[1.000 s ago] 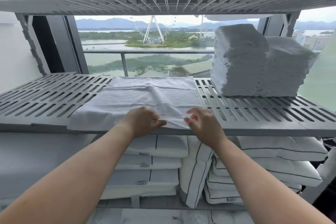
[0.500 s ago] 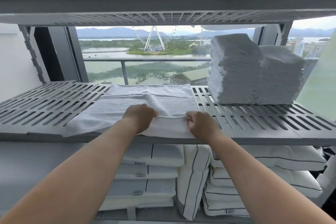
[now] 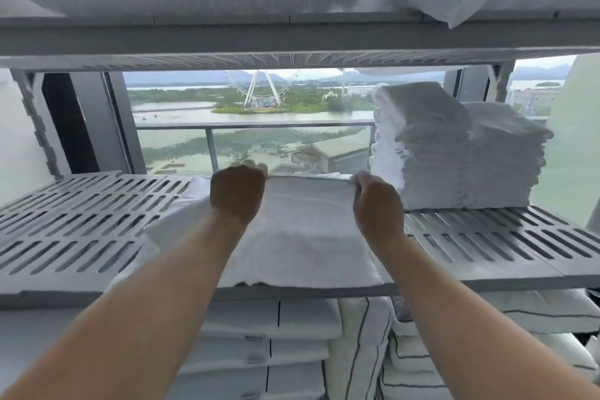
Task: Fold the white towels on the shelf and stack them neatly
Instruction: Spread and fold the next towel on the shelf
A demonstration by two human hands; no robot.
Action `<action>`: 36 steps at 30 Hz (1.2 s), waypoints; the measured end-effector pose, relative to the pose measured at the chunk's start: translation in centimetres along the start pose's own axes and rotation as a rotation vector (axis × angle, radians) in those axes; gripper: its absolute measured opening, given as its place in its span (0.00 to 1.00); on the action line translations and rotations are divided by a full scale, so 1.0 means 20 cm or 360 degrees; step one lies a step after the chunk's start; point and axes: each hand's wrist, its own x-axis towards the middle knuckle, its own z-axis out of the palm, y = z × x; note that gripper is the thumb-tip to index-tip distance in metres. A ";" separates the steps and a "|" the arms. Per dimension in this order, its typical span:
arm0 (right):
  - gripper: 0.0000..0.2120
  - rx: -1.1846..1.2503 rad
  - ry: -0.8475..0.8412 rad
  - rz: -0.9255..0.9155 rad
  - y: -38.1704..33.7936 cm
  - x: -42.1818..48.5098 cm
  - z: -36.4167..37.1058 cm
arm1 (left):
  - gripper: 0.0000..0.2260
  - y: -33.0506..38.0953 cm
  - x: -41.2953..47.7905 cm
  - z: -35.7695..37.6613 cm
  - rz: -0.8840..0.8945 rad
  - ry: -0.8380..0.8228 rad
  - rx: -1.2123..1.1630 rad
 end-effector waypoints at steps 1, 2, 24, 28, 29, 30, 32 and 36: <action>0.10 0.0034 0.0241 -0.0161 0.00 -0.01 0.01 | 0.15 -0.01 -0.02 0.04 0.0103 0.0160 0.0009; 0.11 0.0076 0.0283 -0.0319 0.02 -0.04 0.02 | 0.18 -0.02 -0.06 0.09 0.0260 0.0172 -0.0005; 0.06 0.0121 -0.0215 -0.0532 0.31 -0.59 0.04 | 0.13 0.04 -0.61 0.14 0.0637 -0.0235 -0.0354; 0.07 0.0142 -0.0252 -0.0490 0.33 -0.62 0.02 | 0.08 0.03 -0.62 0.07 0.0054 -0.0176 -0.0300; 0.06 0.0138 -0.0248 -0.0490 0.32 -0.62 0.01 | 0.06 0.02 -0.61 0.05 -0.0162 -0.0174 -0.0373; 0.06 0.0125 -0.0238 -0.0481 0.31 -0.62 0.01 | 0.06 0.03 -0.60 0.03 -0.0363 -0.0178 -0.0472; 0.06 0.0111 -0.0198 -0.0440 0.29 -0.64 0.01 | 0.06 0.05 -0.56 0.01 -0.0667 -0.0155 -0.0608; 0.07 0.0134 -0.0140 -0.0311 0.25 -0.68 0.02 | 0.10 -0.07 -0.45 -0.03 -0.0784 0.0050 -0.0501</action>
